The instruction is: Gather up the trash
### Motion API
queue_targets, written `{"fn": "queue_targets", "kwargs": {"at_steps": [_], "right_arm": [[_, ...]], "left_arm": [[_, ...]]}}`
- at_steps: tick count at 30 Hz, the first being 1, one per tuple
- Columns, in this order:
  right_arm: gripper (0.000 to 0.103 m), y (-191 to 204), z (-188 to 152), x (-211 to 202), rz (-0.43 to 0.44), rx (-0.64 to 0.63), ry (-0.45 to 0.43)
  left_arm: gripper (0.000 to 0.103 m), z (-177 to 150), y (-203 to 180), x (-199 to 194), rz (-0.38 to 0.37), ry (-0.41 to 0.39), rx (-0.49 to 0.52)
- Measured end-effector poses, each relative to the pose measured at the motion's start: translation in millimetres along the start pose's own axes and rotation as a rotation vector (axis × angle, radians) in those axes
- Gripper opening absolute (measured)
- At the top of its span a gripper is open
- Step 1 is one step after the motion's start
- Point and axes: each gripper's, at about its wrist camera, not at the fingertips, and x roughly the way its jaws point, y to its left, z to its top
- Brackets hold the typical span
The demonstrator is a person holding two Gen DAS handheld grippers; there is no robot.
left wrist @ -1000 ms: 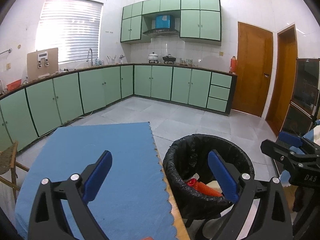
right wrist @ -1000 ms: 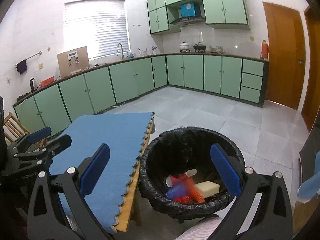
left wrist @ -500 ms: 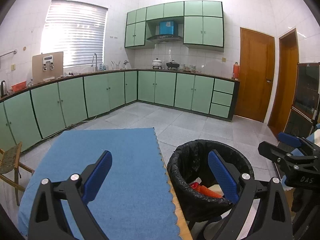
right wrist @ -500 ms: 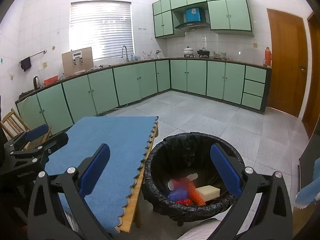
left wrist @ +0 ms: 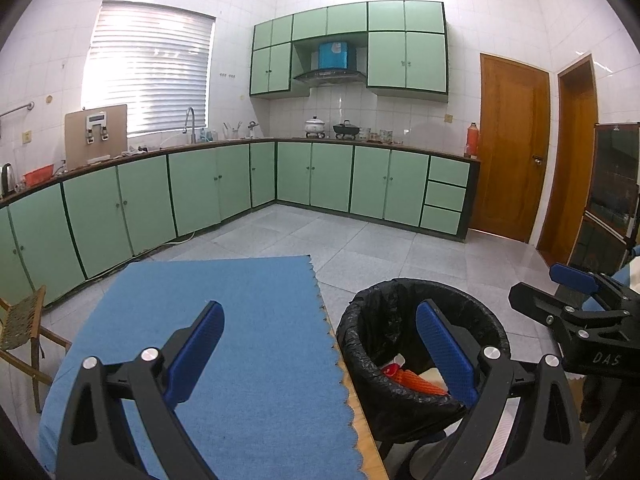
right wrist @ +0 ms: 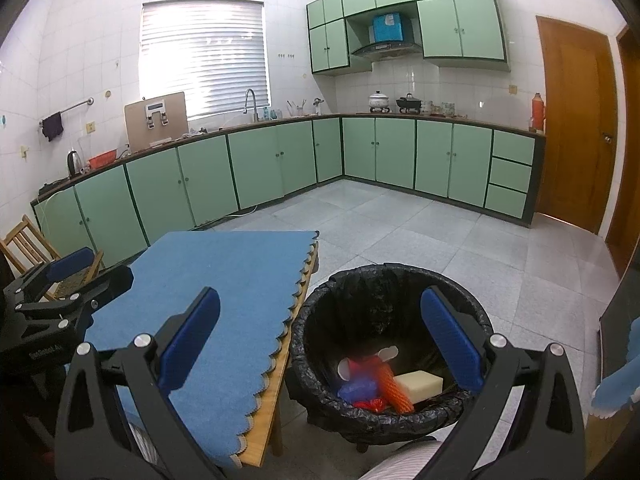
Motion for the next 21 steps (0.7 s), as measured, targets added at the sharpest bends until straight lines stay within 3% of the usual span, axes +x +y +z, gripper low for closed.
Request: {"fn": "queue_targets", "kwargs": {"at_steps": [21], "right_arm": [[0.098,1.9,-1.8,6.2,0.006,0.002,0.007]], "left_arm": [[0.095,-2.4,1.6,1.4,0.007,0.016,-0.004]]}}
